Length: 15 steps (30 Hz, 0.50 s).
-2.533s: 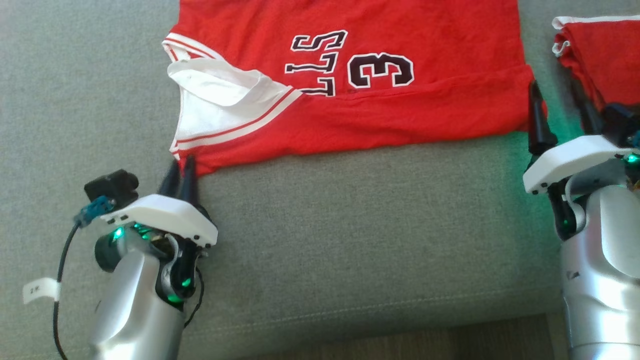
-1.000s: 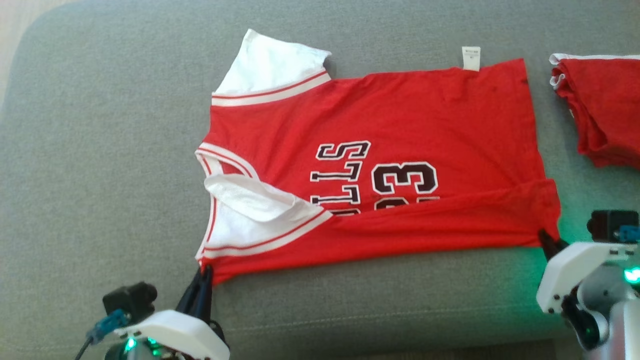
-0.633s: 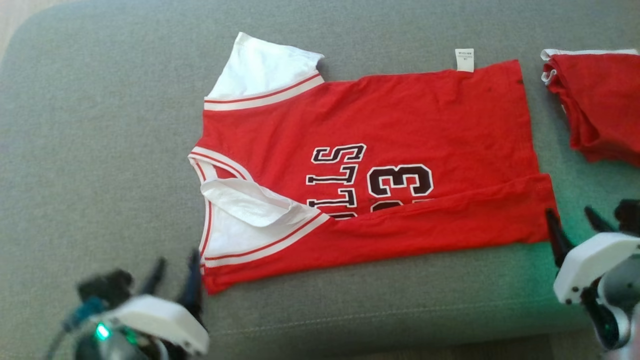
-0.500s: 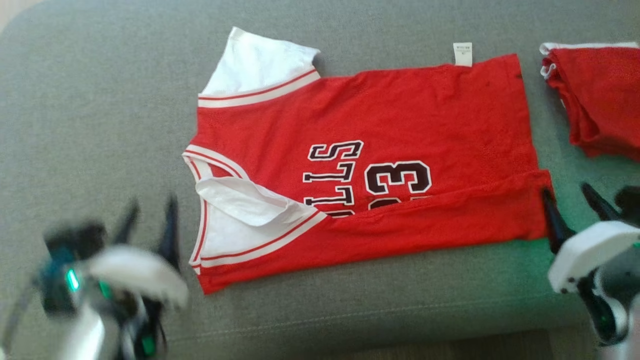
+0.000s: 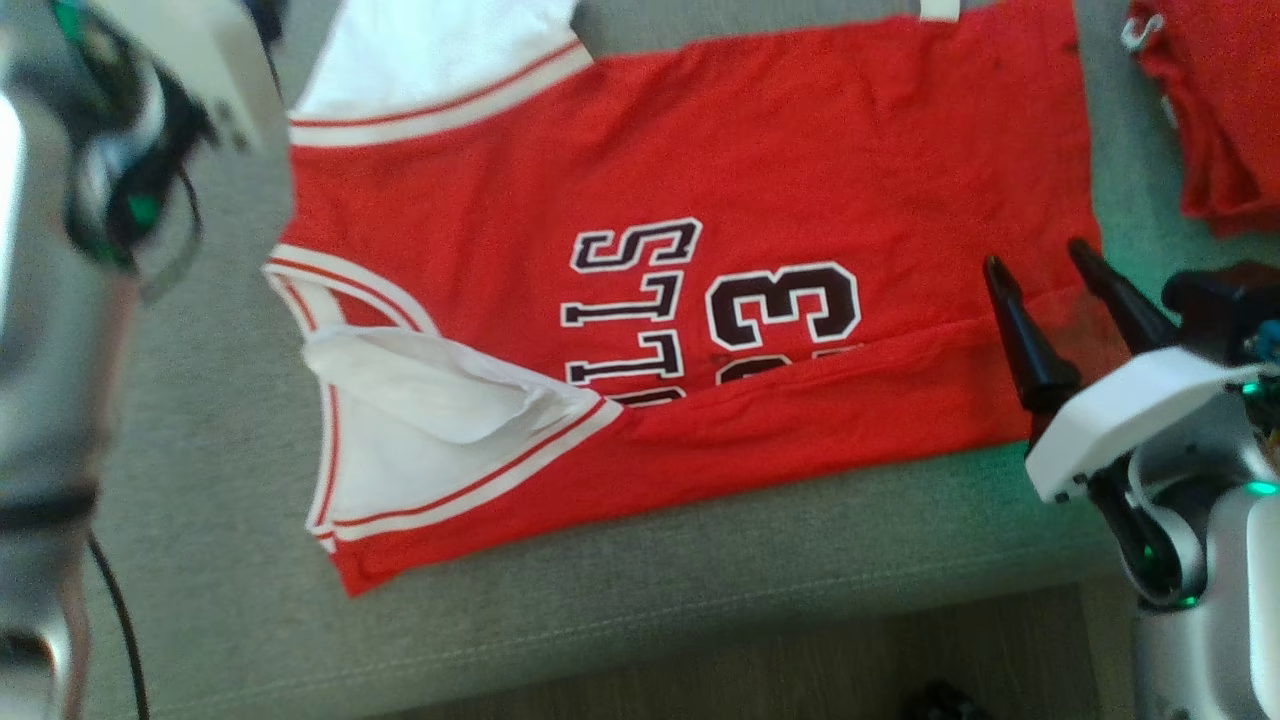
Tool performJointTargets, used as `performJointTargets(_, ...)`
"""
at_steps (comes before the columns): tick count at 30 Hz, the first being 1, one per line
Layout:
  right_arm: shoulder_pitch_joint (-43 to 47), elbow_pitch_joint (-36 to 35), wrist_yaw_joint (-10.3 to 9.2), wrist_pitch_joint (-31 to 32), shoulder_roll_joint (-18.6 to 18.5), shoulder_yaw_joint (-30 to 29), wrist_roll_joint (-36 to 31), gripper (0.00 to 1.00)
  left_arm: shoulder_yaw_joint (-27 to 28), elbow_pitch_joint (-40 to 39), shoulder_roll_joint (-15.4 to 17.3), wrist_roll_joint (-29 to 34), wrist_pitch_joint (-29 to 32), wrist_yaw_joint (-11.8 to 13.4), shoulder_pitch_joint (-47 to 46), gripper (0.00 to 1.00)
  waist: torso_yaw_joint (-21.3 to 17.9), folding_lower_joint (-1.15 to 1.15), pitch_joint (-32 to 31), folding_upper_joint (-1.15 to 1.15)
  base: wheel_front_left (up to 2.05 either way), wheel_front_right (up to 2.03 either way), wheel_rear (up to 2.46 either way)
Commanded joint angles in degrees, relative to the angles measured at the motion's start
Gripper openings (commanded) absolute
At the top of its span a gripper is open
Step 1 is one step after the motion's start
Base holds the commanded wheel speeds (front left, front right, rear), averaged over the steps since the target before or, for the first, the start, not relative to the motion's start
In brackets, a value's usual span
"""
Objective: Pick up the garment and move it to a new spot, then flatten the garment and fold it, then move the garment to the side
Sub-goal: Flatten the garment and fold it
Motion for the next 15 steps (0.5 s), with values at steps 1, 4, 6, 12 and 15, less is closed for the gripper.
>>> performJointTargets(1,-0.94,-1.88,-0.02,-0.64,-0.64,1.26,0.32,1.0,1.03,0.67,2.79,-0.23,1.53,-0.58,-3.48,1.0,-1.89,-0.02,3.38,0.0,0.0,0.0,0.0)
performJointTargets(4,-1.75,-1.32,-0.02,-1.1,-0.64,1.75,0.48,1.0,-1.93,6.67,3.82,-0.98,4.86,-1.61,-8.37,1.0,-3.01,-0.02,4.86,0.0,0.0,0.0,0.0)
performJointTargets(6,-2.24,-0.9,-0.02,-1.59,-0.64,2.01,0.74,1.0,-3.61,9.66,4.5,-2.19,6.38,-1.88,-10.53,1.0,-3.82,-0.02,5.5,0.0,0.0,0.0,0.0)
performJointTargets(12,-3.07,0.09,-0.02,-2.76,-0.64,2.68,1.59,1.0,-7.85,14.49,7.17,-3.76,7.62,-2.01,-14.09,1.0,-5.58,-0.02,6.71,0.0,0.0,0.0,0.0)
performJointTargets(15,-3.46,0.52,-0.02,-3.39,-0.64,2.94,2.1,1.0,-9.55,16.87,8.69,-3.84,7.17,-2.02,-15.89,1.0,-6.37,-0.02,7.44,0.0,0.0,0.0,0.0)
